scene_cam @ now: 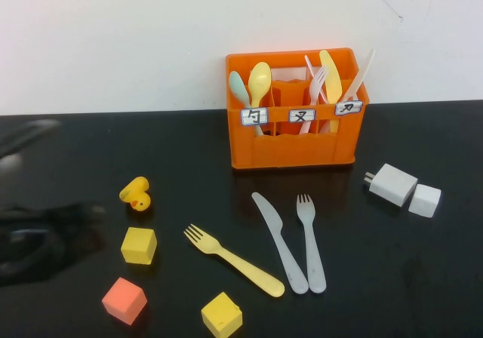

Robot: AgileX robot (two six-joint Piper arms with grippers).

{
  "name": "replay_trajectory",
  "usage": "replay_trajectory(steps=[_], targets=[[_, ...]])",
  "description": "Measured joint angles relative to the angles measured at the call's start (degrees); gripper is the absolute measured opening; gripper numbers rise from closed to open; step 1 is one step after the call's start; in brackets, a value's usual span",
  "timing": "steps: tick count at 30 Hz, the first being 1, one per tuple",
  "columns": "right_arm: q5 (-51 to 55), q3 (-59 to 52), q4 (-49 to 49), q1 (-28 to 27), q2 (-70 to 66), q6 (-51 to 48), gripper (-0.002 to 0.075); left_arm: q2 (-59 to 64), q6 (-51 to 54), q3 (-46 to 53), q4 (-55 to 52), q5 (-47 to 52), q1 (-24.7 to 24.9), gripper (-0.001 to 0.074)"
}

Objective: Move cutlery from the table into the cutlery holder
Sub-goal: Pick up the fork

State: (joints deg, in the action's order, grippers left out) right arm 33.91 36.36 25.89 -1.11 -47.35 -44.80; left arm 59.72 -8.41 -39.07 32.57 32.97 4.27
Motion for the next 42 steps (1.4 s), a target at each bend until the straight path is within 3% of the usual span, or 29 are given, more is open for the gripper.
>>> replay_trajectory(steps=[3,6,13,22,36,42], targets=[[2.64,0.00,7.00,0.00,-4.01,-8.70,-0.0002,8.62,12.16,-2.06,8.90,0.53,2.82,-0.0001],[5.63,0.00,13.99,0.00,-6.57,-17.95,-0.0002,15.61,14.74,-4.21,10.99,-0.53,7.99,-0.0001],[10.02,0.21,18.56,0.00,-8.55,-24.85,-0.0002,28.17,0.28,-11.88,3.74,-1.28,16.70,-0.0001],[10.73,0.21,18.69,0.00,-8.59,-24.99,-0.0002,41.98,-7.98,-24.06,-7.55,4.26,18.42,-0.0001],[10.03,0.21,19.50,0.00,-8.68,-25.12,-0.0002,59.75,-6.90,-50.63,-15.25,15.15,18.42,-0.0001],[10.61,0.21,19.50,0.00,-8.68,-25.16,-0.0002,59.99,-16.61,-56.13,-19.86,18.40,18.73,-0.0001]])
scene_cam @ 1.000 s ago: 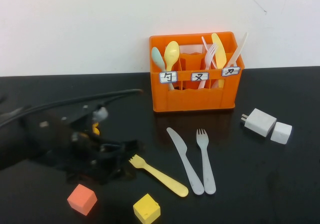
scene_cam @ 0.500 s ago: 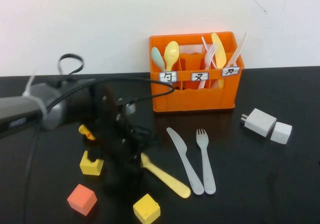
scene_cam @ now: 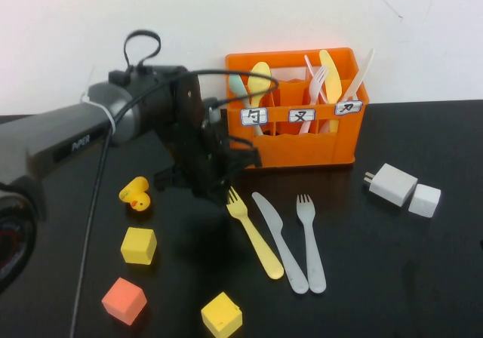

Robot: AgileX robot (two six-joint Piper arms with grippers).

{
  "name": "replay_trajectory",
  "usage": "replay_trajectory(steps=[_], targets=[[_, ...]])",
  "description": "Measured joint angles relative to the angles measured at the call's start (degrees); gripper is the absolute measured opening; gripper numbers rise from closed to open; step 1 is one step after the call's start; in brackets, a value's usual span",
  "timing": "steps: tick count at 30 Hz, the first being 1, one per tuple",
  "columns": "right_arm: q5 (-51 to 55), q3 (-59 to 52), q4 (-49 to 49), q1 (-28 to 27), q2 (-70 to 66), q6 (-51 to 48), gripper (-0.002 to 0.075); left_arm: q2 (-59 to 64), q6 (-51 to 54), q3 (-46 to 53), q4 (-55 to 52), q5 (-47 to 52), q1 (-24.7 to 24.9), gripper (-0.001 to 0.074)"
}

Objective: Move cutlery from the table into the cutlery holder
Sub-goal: Pick up the fork

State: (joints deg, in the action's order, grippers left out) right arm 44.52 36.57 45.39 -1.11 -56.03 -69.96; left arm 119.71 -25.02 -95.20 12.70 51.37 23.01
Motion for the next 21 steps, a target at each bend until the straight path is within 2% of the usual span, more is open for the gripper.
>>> replay_trajectory(steps=[9,12,15,17,21], targets=[[0.13,0.00,0.00,0.00,0.00,-0.22,-0.0002,-3.94,-17.01,1.93,-12.18,0.51,9.01,-0.0001],[0.13,0.00,0.00,0.00,0.00,-0.46,-0.0002,-3.94,-19.81,4.07,-12.70,-0.98,11.78,-0.0001],[1.23,0.00,0.00,0.00,0.00,-0.97,-0.0002,-3.94,-23.23,5.45,-12.70,-3.39,12.48,0.0004],[1.97,0.00,0.00,0.00,0.00,-1.09,-0.0002,-3.94,-25.03,6.01,-13.01,-4.12,12.48,0.0038],[2.67,0.00,0.00,0.00,0.00,-1.22,-0.0002,-3.94,-26.86,6.11,-13.79,-4.22,12.37,0.0167]])
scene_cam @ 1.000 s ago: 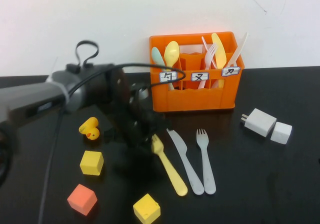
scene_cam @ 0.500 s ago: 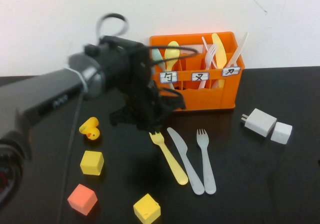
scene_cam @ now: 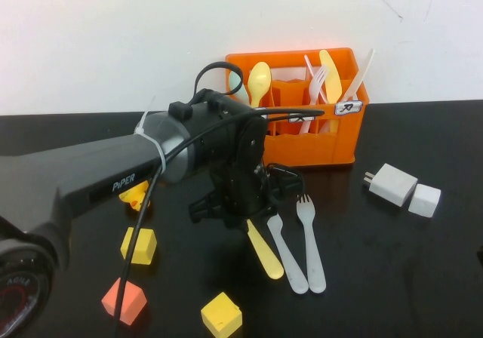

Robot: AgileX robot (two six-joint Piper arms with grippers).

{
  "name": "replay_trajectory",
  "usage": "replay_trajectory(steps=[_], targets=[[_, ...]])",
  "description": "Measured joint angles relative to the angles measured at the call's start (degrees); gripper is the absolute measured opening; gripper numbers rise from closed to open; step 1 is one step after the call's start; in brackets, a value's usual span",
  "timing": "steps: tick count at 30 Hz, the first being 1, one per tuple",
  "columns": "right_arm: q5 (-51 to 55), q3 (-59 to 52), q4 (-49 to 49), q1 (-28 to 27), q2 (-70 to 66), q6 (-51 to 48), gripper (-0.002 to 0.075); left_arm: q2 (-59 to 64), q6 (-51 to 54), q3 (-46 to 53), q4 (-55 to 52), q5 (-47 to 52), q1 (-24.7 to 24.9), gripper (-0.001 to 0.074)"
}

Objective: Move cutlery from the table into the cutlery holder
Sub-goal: Pick up the fork

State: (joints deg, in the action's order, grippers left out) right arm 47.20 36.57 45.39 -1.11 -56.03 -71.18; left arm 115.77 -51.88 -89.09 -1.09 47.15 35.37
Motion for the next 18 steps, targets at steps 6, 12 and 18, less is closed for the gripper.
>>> replay_trajectory(steps=[6,12,18], targets=[[0.11,0.00,0.05,0.00,0.00,-0.25,-0.0002,0.32,-0.84,0.00,-0.13,-0.06,0.00,0.0277],[1.29,0.00,0.31,0.00,0.00,-0.37,-0.0002,2.59,-0.79,0.00,-0.46,2.07,0.00,0.0287],[2.12,0.00,0.40,0.00,0.00,-0.47,-0.0002,2.81,6.74,-0.21,-0.01,3.64,0.00,0.0264]])
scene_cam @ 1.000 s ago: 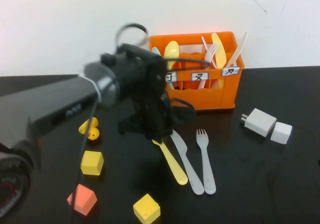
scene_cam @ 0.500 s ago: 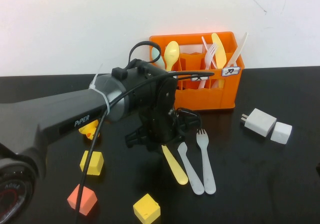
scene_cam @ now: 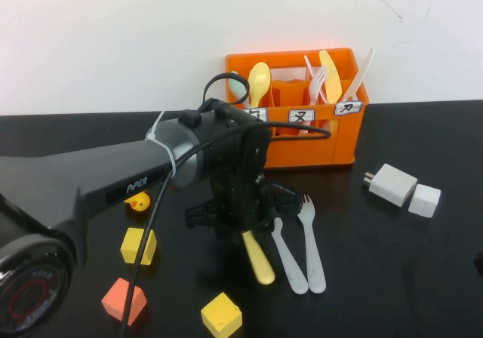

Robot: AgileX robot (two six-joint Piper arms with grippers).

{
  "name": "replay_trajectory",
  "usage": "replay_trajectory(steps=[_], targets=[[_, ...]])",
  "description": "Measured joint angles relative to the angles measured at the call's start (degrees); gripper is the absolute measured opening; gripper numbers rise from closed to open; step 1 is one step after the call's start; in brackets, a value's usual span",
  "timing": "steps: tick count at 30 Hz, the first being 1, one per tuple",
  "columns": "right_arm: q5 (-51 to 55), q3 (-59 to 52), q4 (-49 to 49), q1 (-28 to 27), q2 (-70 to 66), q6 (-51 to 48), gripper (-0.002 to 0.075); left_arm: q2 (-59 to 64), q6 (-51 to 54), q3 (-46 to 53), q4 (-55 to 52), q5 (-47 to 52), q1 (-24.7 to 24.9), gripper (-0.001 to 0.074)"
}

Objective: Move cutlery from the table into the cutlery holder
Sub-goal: Pick up the fork, then place the fork on the box

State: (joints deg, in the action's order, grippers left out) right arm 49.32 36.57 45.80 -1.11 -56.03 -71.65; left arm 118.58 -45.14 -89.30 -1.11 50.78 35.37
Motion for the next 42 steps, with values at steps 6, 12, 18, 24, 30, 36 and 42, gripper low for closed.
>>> replay_trajectory(steps=[6,12,18,24,30,36,42], targets=[[0.43,0.00,0.00,0.00,0.00,-0.31,-0.0002,0.04,3.44,-0.09,-2.63,3.22,0.00,0.0124],[0.66,0.00,0.00,0.00,0.00,-0.46,-0.0002,0.04,3.38,-0.09,-4.08,2.86,0.00,0.0124],[0.83,0.00,0.00,0.00,0.00,-0.51,-0.0002,-2.14,3.64,0.39,-4.87,3.20,0.00,0.0124],[0.39,0.00,0.00,0.00,0.00,-0.65,-0.0002,-11.85,4.89,0.51,-4.97,3.66,0.00,0.0124],[-1.78,0.00,0.00,0.00,0.00,-0.73,-0.0002,-22.54,7.90,0.51,-5.38,0.35,0.00,0.0124],[-2.62,0.00,0.00,0.00,0.00,-1.51,-0.0002,-26.73,8.54,0.51,-11.71,-16.06,0.00,0.0123],[-2.76,0.00,0.00,0.00,0.00,-2.14,-0.0002,-24.01,8.31,0.51,-15.63,-32.94,0.00,0.0123]])
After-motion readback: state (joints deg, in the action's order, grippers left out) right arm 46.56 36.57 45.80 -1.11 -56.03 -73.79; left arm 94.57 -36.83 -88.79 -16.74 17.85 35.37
